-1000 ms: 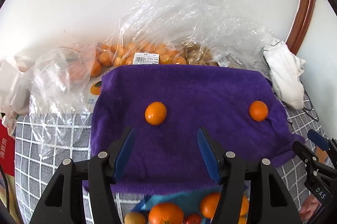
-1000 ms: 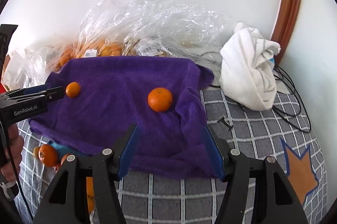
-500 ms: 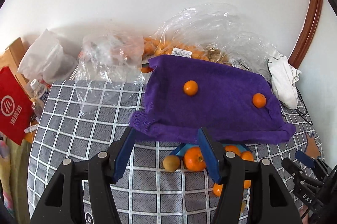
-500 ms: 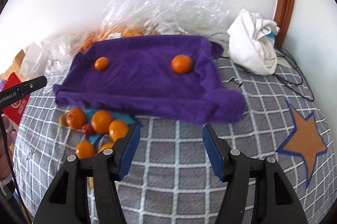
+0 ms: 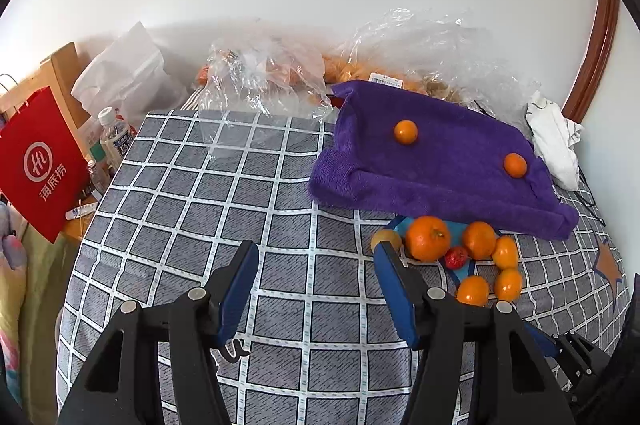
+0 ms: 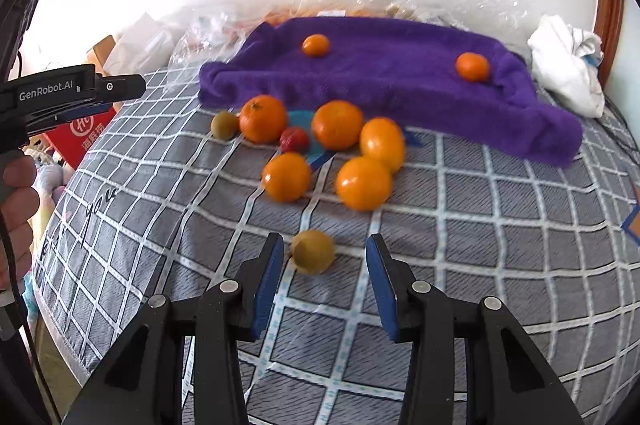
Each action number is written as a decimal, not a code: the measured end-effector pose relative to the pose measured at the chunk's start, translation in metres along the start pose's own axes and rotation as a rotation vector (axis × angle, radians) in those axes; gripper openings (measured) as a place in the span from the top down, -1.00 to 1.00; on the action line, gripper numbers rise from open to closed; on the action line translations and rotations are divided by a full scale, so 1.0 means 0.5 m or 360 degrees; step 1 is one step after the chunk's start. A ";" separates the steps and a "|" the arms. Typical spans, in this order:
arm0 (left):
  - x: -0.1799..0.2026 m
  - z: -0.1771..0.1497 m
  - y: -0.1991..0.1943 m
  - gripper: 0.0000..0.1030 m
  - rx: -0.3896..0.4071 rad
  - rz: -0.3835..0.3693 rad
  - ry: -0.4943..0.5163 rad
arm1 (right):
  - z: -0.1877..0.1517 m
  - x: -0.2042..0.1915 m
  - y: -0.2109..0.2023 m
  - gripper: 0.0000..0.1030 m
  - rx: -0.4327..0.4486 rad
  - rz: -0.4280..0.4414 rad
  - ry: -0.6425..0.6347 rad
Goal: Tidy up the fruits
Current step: 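Grasp a small yellow-green fruit with the right tool while the left tool withdraws, then grasp a small brownish-yellow fruit with the left tool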
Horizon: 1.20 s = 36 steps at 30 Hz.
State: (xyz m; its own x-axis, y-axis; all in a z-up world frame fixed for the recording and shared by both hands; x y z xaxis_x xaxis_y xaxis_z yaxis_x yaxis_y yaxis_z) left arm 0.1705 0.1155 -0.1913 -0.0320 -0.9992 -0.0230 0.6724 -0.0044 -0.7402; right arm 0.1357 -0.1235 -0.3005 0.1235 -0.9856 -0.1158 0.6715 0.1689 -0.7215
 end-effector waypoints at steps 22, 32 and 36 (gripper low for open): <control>0.103 -0.030 0.153 0.23 -0.0068 -0.0214 0.0001 | 0.074 0.223 -0.033 0.52 0.0187 -0.0286 0.0120; 0.109 -0.018 0.164 0.49 0.0003 -0.0234 0.0020 | 0.096 0.242 -0.006 0.52 0.0203 -0.0293 0.0130; 0.095 -0.022 0.162 0.49 0.0021 -0.0256 -0.0065 | 0.093 0.245 -0.012 0.52 0.0229 -0.0285 0.0143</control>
Point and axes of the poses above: each gripper's, at about its wrist camera, not at the fingertips, and y roughly the way its jaws point, x to its right, z to its top, the point moved 8 cm from there along y, roughly the way its jaws point, and after that the axes turned 9 degrees about y, right-handed, at the moved point
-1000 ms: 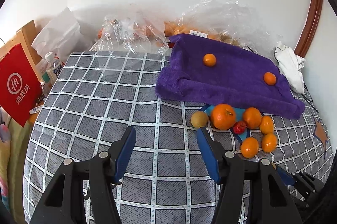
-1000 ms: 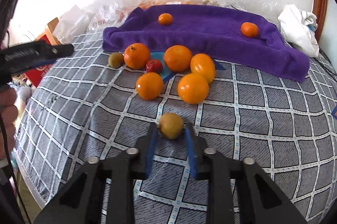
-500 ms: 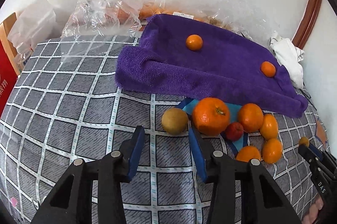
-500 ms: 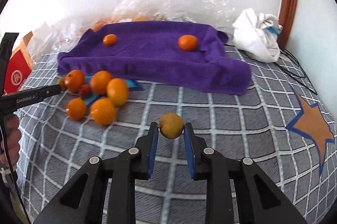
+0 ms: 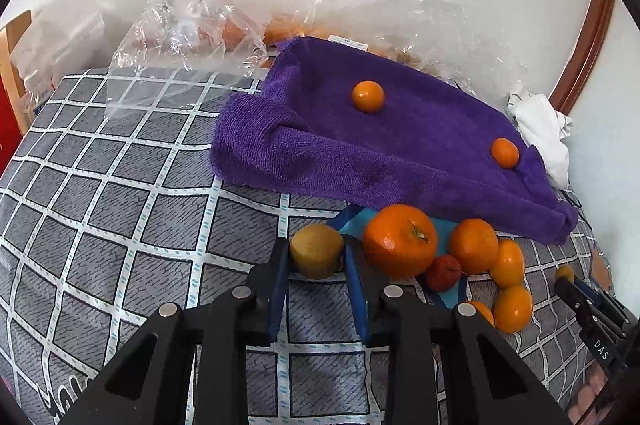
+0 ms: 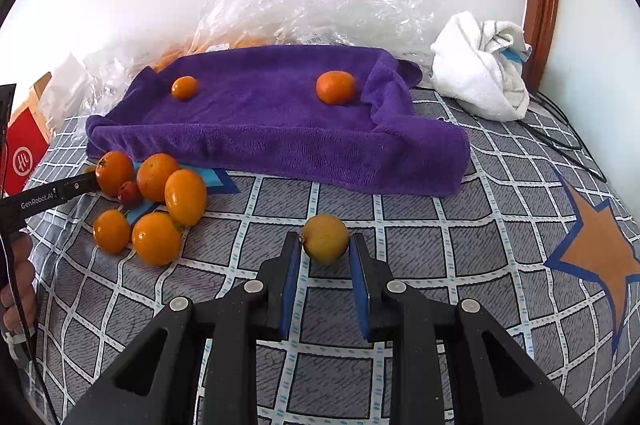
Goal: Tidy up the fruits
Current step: 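Grasp a small brownish-yellow fruit with the left tool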
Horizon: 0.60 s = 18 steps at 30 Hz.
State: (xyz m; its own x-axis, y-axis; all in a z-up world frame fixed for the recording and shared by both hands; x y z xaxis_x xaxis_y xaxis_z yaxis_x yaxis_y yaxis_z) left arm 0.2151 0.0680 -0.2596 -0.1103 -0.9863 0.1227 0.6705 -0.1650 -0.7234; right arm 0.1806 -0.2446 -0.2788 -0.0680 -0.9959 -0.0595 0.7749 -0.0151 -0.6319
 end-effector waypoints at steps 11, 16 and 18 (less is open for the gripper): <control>-0.003 0.002 -0.018 0.49 0.0069 -0.0005 -0.0017 | 0.000 0.002 -0.004 0.52 0.0011 -0.0020 0.0012; 0.000 0.005 -0.027 0.49 0.0107 -0.0014 -0.0019 | 0.002 0.008 -0.002 0.52 -0.0015 0.0002 0.0046; 0.005 0.006 -0.028 0.49 0.0112 0.0002 0.0002 | 0.003 0.011 -0.001 0.52 -0.0018 -0.0001 0.0063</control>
Point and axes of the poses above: each gripper's, at about its wrist camera, not at the fingertips, and y roughly the way its jaws point, x to its right, z to its top, the point moved 8 cm from there along y, roughly the way its jaws point, and after that the axes turned 9 degrees about y, right-handed, at the moved point
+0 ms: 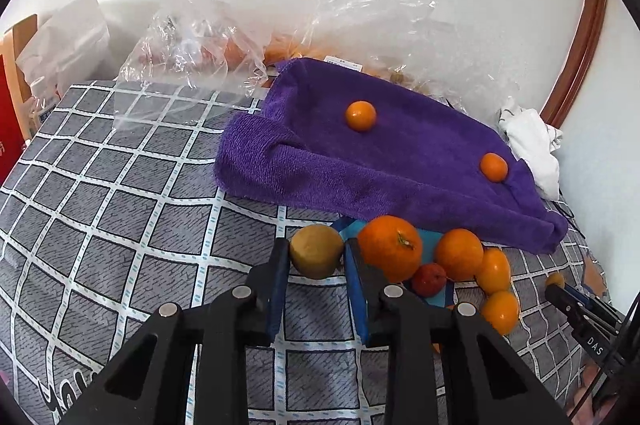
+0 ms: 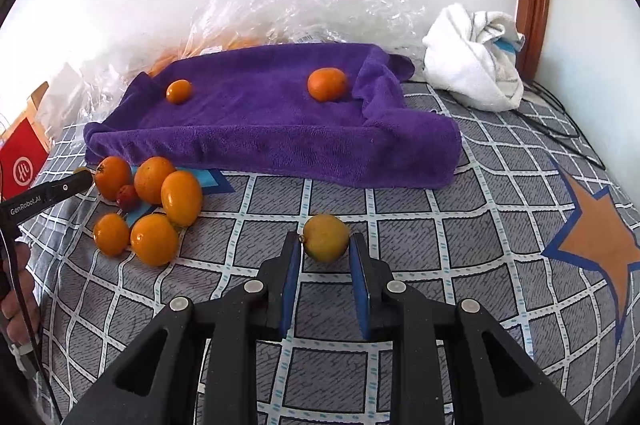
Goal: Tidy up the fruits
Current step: 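Grasp a small brownish-yellow fruit with the left tool, then carry both held small fruits over the purple towel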
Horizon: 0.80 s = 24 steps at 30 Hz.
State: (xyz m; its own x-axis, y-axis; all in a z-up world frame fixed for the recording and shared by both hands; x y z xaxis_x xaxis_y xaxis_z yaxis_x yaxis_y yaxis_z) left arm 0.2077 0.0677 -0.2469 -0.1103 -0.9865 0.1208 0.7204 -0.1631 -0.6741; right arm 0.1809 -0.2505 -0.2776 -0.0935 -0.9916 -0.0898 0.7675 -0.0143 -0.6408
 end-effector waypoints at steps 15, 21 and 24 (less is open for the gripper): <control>0.011 0.013 -0.024 0.49 0.0118 -0.0057 -0.0026 | 0.007 0.002 -0.015 0.52 0.0069 0.0042 0.0029; 0.010 0.019 -0.040 0.49 0.0182 -0.0038 -0.0022 | 0.012 0.022 -0.026 0.52 0.0074 0.0046 0.0105; 0.002 0.023 -0.041 0.49 0.0183 -0.0006 -0.0030 | 0.032 0.034 -0.039 0.52 0.0094 0.0034 0.0157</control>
Point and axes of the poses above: each gripper's, at about its wrist camera, not at the fingertips, and y roughly the way its jaws point, x to its right, z to its top, the point moved 8 cm from there along y, roughly the way its jaws point, and after that the axes turned 9 degrees about y, right-handed, at the moved point
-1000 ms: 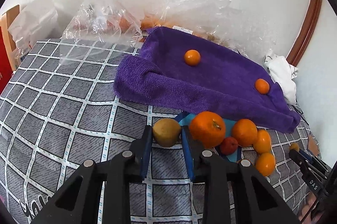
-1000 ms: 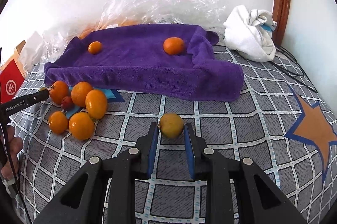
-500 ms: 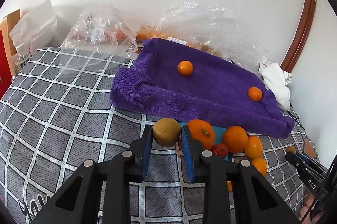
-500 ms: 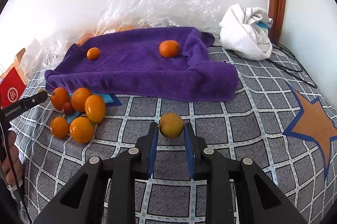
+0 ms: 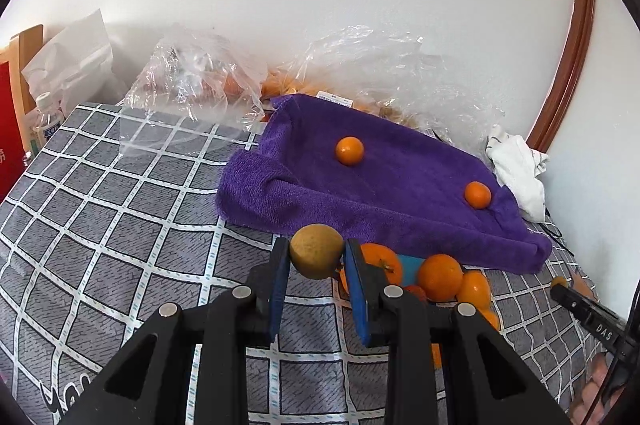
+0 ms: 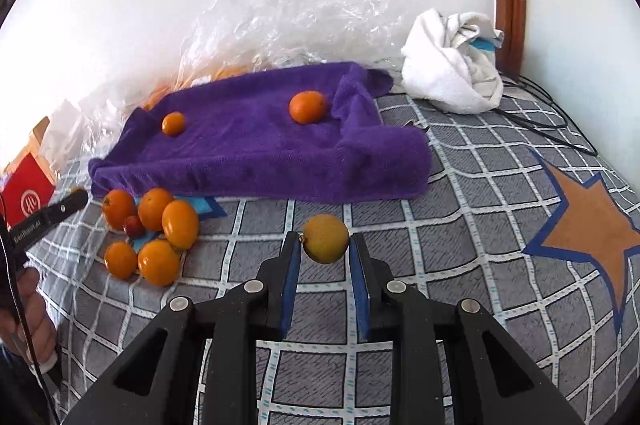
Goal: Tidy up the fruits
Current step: 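Carry both held small fruits over the purple towel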
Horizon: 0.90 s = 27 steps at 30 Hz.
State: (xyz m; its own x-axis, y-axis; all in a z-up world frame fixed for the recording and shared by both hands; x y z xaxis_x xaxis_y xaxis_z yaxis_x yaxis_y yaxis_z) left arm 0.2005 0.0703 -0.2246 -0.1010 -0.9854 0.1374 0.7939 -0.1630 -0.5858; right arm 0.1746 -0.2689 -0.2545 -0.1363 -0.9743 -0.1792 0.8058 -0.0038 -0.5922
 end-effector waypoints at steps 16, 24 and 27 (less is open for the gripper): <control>-0.004 0.186 -0.013 0.49 0.0086 0.0121 0.0037 | 0.214 -0.077 0.008 0.52 0.0154 0.0091 -0.0011; 0.012 0.236 0.101 0.49 0.0030 0.0180 0.0054 | 0.264 -0.098 0.085 0.52 0.0138 0.0121 0.0005; 0.013 0.224 0.151 0.49 -0.0032 0.0180 0.0044 | 0.245 -0.096 0.131 0.52 0.0080 0.0102 -0.0013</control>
State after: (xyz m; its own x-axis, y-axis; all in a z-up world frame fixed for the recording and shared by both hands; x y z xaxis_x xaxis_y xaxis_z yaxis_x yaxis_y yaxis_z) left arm 0.3269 0.0569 -0.1786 -0.0282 -0.9984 0.0480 0.7891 -0.0517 -0.6120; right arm 0.3043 -0.2501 -0.1884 -0.0791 -0.9747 -0.2089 0.8407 0.0474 -0.5394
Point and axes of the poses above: each gripper's, at about its wrist camera, not at the fingertips, and y roughly the way its jaws point, x to its right, z to its top, the point moved 8 cm from there along y, roughly the way its jaws point, and after that the axes turned 9 degrees about y, right-handed, at the moved point
